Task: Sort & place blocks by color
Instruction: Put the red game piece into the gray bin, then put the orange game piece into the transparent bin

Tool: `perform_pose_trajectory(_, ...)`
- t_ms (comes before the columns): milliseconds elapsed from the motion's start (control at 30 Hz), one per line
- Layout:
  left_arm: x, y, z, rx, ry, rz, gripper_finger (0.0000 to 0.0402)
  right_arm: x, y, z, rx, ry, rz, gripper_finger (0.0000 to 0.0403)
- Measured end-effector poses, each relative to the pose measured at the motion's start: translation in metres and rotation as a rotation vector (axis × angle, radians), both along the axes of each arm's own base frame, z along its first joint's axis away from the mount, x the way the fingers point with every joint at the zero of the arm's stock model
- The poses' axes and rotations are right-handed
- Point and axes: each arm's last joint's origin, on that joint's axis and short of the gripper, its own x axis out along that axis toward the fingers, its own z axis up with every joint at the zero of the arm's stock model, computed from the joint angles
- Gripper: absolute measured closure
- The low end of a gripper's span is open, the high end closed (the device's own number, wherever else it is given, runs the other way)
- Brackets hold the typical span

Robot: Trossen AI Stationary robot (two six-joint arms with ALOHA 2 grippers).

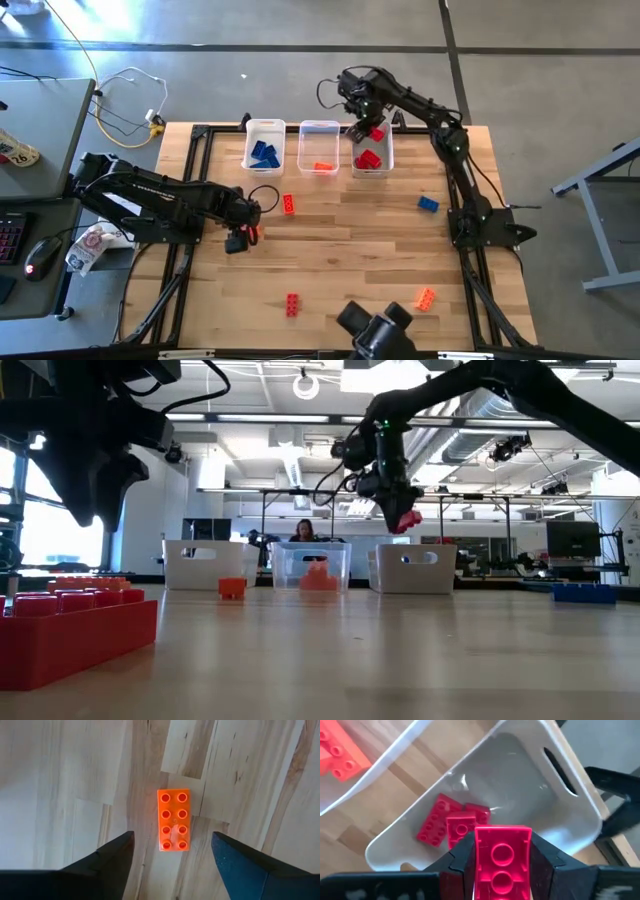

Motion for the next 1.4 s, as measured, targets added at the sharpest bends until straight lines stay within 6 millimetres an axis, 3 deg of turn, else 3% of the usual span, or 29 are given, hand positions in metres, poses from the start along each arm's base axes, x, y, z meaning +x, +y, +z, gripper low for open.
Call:
perform_pose_trajectory(267,0.0,-0.001,0.0,-0.027,0.0,-0.006,0.014,0.008,-0.003,-0.024,0.044,0.038,0.012,0.0296)
perform_pose_trajectory(567,0.001,-0.009,0.0,-0.037,-0.008,-0.064,0.014,0.015,-0.004,-0.052,0.164,0.049,0.0,0.0244)
perform_pose_trajectory(933,0.004,-0.017,0.001,-0.04,-0.056,-0.089,0.014,0.017,0.002,-0.054,0.181,0.086,0.027,0.0239)
perform_pose_trajectory(1067,0.006,-0.017,0.0,-0.028,-0.051,-0.086,0.014,0.017,0.005,-0.044,0.16,0.071,0.015,0.0239)
perform_pose_trajectory(1400,0.018,-0.017,-0.019,0.016,0.029,-0.078,0.014,0.009,0.026,0.011,0.023,0.004,0.044,0.0238)
